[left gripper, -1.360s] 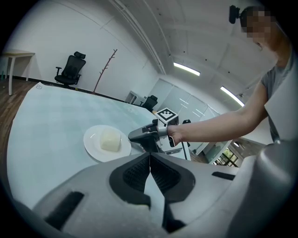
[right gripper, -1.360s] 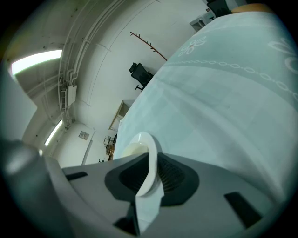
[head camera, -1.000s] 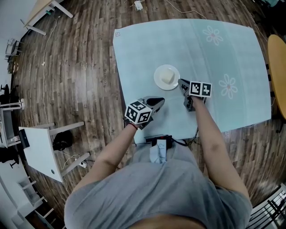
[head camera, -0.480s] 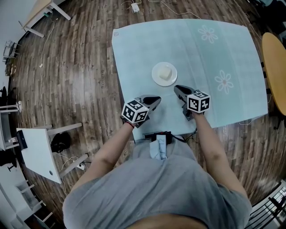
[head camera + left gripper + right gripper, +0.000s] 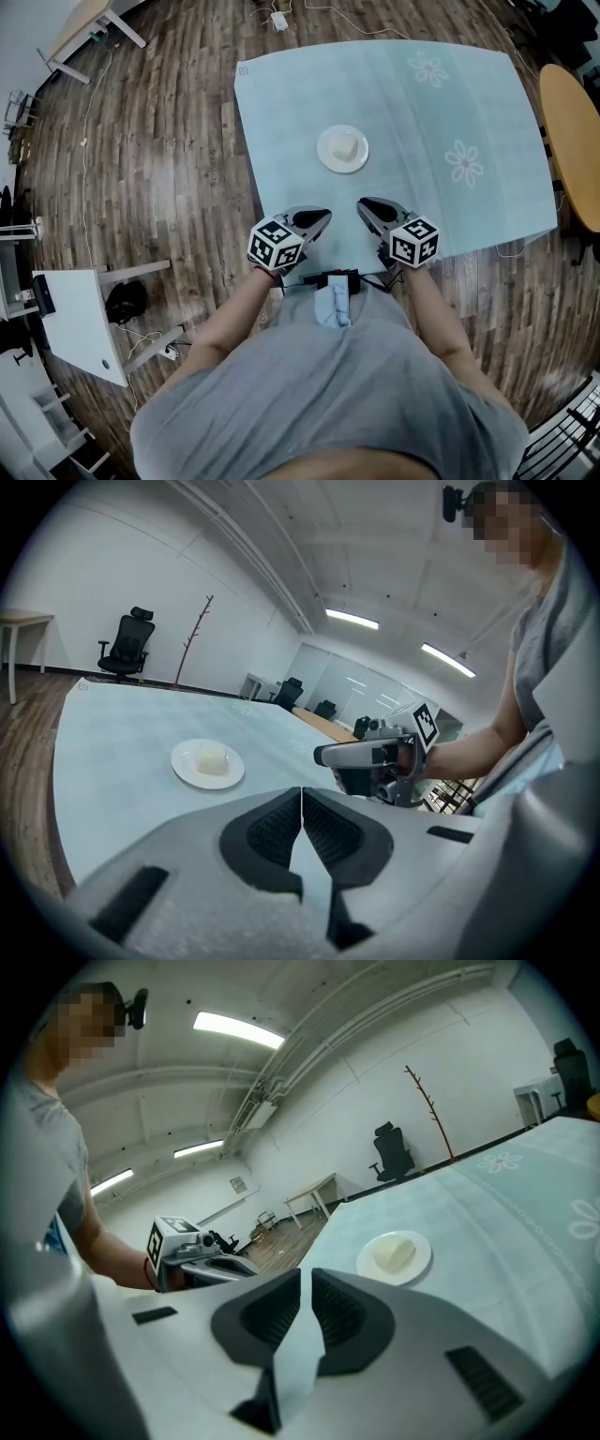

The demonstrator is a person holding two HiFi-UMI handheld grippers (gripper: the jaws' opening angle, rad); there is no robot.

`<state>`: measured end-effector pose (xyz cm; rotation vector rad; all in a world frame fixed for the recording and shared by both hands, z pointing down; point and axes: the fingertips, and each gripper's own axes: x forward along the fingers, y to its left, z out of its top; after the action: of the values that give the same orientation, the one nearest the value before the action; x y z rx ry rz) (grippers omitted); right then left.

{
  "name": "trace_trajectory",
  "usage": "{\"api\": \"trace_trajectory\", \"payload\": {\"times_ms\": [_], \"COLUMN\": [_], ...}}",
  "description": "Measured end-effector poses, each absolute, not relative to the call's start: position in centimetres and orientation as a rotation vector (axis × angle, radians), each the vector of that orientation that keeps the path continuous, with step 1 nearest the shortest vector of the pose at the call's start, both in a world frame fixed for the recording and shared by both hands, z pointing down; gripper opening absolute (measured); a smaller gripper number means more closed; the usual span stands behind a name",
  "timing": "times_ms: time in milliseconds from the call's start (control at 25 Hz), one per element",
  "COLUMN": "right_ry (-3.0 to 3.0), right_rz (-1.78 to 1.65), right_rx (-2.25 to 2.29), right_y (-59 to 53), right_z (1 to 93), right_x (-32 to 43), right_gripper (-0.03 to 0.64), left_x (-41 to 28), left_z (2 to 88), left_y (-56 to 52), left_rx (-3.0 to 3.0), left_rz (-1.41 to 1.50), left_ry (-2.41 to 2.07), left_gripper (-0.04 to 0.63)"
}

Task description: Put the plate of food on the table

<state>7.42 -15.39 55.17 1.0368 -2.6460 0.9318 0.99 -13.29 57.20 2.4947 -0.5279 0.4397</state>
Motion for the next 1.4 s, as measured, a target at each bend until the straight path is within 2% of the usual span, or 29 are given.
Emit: {"api": "trace_trajectory", "payload": {"times_ms": [400,720,920,1120,1400], "right_ry": [-2.816,-2.879,-2.851,-2.787,-2.795], "right_rz": [0.658,0.738,0.509,0.296,0.313], "right_rx": [1.032,1.084,1.097,1.132,1.12], "right_y": [-10.1,-7.1,-5.9,-4.5,-3.3], "right_z": [50.9,49.8,48.3,47.6,47.4], "right_x": [5.7,4.1,2.5,1.0,-0.9], "right_gripper": [0.038,0.038,0.038,0.038,0.037], "left_x": [-0.5,-1.3,-2.4,-3.1,-4.3], "left_z": [53.9,50.6,48.7,47.7,47.8], "left_y": [-10.0,-7.7,-7.2,-5.8,-4.5], "left_rx": [2.639,2.754,2.805,2.876,2.895], "left_rz": [0.317,0.163,0.079,0.08,0.091], "left_ry": [-0.523,-0.469,-0.481,-0.47,-0.496], "left_gripper": [0.02,0.021,0.021,0.021,0.021]}}
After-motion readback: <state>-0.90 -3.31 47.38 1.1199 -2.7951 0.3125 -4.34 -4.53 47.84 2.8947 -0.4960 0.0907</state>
